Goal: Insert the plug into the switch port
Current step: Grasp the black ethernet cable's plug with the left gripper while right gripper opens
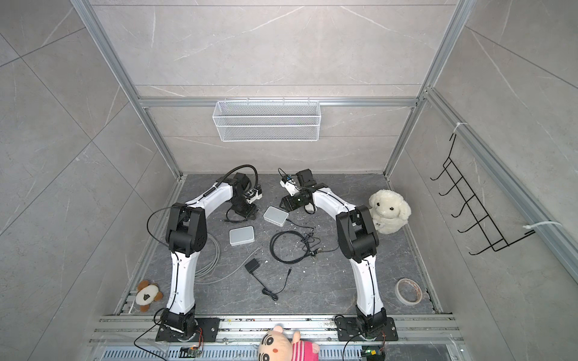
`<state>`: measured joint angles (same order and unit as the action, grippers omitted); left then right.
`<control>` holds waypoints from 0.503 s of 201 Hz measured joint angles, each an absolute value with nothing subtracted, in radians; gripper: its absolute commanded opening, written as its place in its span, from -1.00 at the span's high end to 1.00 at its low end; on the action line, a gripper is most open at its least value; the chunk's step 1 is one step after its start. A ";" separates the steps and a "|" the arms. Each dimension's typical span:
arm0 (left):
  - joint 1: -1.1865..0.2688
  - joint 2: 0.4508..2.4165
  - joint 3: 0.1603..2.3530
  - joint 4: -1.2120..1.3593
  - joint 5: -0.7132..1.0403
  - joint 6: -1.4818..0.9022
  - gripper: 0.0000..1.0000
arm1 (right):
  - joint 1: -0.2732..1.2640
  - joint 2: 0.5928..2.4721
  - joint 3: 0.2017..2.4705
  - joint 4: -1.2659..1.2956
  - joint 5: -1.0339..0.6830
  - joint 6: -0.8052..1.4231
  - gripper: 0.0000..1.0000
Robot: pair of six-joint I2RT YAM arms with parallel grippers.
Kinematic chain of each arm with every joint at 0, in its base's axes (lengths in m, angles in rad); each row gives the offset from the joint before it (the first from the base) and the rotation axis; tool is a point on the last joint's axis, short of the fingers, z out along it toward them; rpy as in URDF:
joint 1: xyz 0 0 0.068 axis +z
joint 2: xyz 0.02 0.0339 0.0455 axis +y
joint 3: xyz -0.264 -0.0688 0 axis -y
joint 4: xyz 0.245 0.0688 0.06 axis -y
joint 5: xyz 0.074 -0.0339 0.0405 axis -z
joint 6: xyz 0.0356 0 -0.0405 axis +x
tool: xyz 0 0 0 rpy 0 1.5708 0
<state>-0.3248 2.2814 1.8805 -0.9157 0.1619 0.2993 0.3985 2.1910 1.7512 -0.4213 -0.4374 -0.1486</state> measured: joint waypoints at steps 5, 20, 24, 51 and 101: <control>-0.325 2.284 1.875 -0.910 0.158 0.300 0.25 | 0.398 2.191 1.752 -0.421 -0.437 -0.149 -0.19; -0.325 2.286 1.860 -0.900 0.142 0.300 0.34 | 0.398 2.191 1.752 -0.421 -0.438 -0.149 -0.19; -0.325 2.286 1.857 -0.896 0.139 0.300 0.36 | 0.398 2.191 1.753 -0.421 -0.438 -0.149 -0.19; -0.325 2.290 1.856 -0.870 0.133 0.300 0.59 | 0.398 2.191 1.760 -0.422 -0.438 -0.148 -0.18; -0.323 2.292 1.856 -0.852 0.194 0.322 0.98 | 0.398 2.191 1.771 -0.421 -0.480 -0.095 -0.15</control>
